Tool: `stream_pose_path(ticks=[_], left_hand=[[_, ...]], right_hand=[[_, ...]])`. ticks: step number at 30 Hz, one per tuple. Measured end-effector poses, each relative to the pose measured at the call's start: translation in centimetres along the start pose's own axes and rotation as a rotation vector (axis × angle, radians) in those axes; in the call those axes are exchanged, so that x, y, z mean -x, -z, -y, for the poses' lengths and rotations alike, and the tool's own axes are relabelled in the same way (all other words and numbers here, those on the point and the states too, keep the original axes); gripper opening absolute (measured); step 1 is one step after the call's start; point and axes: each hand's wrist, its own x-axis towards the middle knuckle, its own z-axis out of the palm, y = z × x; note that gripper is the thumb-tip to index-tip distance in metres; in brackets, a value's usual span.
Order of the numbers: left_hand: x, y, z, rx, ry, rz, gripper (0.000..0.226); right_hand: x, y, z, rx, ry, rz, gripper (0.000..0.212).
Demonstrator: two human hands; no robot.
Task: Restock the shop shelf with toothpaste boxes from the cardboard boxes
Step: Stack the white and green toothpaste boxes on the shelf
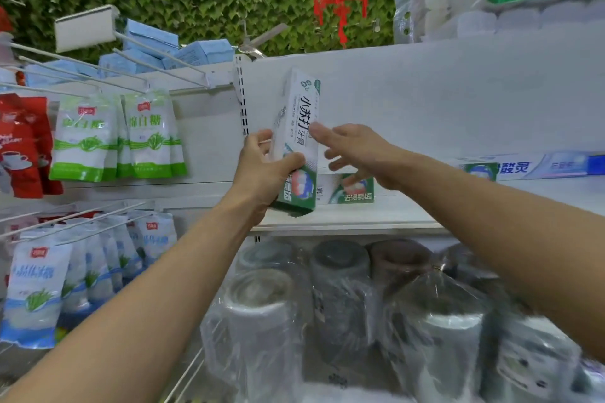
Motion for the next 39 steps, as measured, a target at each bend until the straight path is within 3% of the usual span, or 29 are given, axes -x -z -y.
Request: stream_pose_path(ticks=[2, 6, 8, 10, 14, 18, 23, 30, 39], left_hand=[[0.6, -3.0, -0.1, 0.008, -0.056, 0.008, 0.063], [1.2, -7.3, -0.5, 0.108, -0.079, 0.118, 0.065], [0.9, -8.0, -0.6, 0.005, -0.074, 0.269, 0.065], [0.0, -7.9, 0.1, -0.252, -0.098, 0.335, 0.066], [-2.4, -6.6, 2.5, -0.813, -0.053, 0.105, 0.076], [-4.3, -4.7, 4.7, -0.975, 0.100, -0.029, 0.105], [-5.2, -3.0, 5.7, -0.942, 0.205, -0.101, 0.117], [-5.2, -2.6, 6.3, -0.863, 0.213, -0.112, 0.110], [-5.5, -2.6, 6.6, -0.904, 0.228, -0.112, 0.110]], right_hand=[[0.7, 0.7, 1.1, -0.059, -0.003, 0.042, 0.055], [1.1, 3.4, 1.0, -0.117, -0.012, -0.155, 0.035], [1.7, 5.6, -0.2, -0.064, 0.019, -0.241, 0.040], [2.5, 8.3, -2.1, 0.129, 0.064, -0.299, 0.053], [4.8, 13.0, -6.0, 0.620, 0.023, -0.267, 0.075], [5.7, 15.2, -9.0, 1.015, -0.115, -0.199, 0.079], [5.3, 15.6, -11.1, 1.133, -0.049, -0.096, 0.075], [2.8, 15.5, -12.4, 1.124, 0.077, 0.003, 0.077], [1.0, 14.5, -14.4, 1.069, 0.073, -0.029, 0.068]])
